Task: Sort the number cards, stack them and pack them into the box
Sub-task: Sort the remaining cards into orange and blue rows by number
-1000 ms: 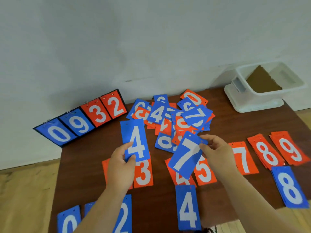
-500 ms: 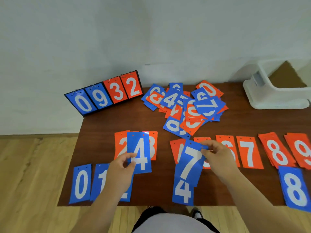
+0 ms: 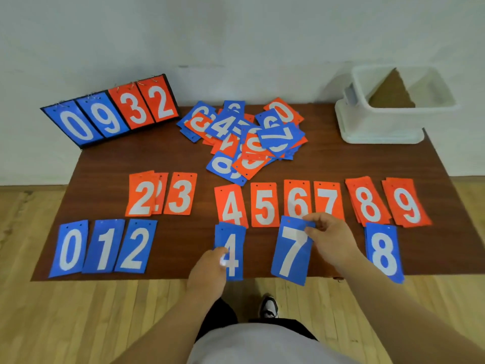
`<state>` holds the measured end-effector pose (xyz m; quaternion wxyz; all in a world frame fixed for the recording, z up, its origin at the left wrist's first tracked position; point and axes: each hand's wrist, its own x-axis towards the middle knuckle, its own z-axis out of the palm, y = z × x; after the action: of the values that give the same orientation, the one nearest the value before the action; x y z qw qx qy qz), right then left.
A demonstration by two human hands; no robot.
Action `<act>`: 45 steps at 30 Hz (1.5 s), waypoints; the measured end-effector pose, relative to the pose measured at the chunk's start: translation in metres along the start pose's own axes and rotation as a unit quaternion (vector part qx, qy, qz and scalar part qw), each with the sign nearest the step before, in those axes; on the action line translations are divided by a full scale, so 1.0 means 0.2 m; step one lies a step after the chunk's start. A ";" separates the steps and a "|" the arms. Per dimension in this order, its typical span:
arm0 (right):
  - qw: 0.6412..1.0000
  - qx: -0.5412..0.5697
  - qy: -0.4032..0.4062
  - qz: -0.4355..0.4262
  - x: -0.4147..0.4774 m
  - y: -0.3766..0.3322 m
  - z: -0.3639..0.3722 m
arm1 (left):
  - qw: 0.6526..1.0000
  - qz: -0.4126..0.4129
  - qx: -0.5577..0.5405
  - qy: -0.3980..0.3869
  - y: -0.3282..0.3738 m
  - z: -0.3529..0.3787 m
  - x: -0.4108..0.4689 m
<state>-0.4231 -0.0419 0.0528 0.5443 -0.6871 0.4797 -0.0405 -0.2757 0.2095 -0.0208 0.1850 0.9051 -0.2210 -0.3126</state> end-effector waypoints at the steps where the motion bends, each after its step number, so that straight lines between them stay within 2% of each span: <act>1: 1.000 -0.001 0.000 0.002 -0.01 0.03 -0.02 | 0.999 -0.002 0.050 0.002 0.00 0.01 0.00; 4: 1.000 -0.005 -0.007 0.000 -0.03 0.08 -0.04 | 0.987 0.009 0.157 0.037 0.04 0.02 0.00; 11: 0.998 -0.054 -0.017 0.008 0.01 0.18 -0.04 | 0.981 0.035 0.187 0.042 0.04 0.01 0.01; 16: 0.994 -0.095 0.042 0.040 0.10 0.28 -0.15 | 0.976 0.058 0.208 0.029 0.09 -0.01 0.03; 23: 0.969 -0.225 0.087 0.055 0.22 0.41 -0.29 | 0.978 0.073 0.195 0.016 0.13 -0.05 0.08; 29: 0.929 -0.349 0.120 0.019 0.23 0.43 -0.26 | 0.979 0.042 0.197 0.000 0.17 -0.06 0.09; 32: 0.940 -0.319 0.118 0.010 0.19 0.39 -0.25 | 0.983 0.028 0.179 0.005 0.21 -0.07 0.08; 36: 0.958 -0.270 0.094 -0.025 0.12 0.29 -0.18 | 0.989 0.023 0.134 0.053 0.26 -0.12 0.07; 41: 0.960 -0.262 0.043 -0.088 0.14 0.08 -0.06 | 0.986 0.031 0.108 0.121 0.30 -0.26 0.09; 45: 0.961 -0.249 0.037 -0.115 0.23 -0.11 0.05 | 0.985 0.008 0.092 0.146 0.29 -0.43 0.19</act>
<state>-0.3782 -0.0683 0.0436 0.3295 -0.8492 0.4125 -0.0075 -0.2097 0.1583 0.0528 0.1339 0.9522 -0.2271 -0.1542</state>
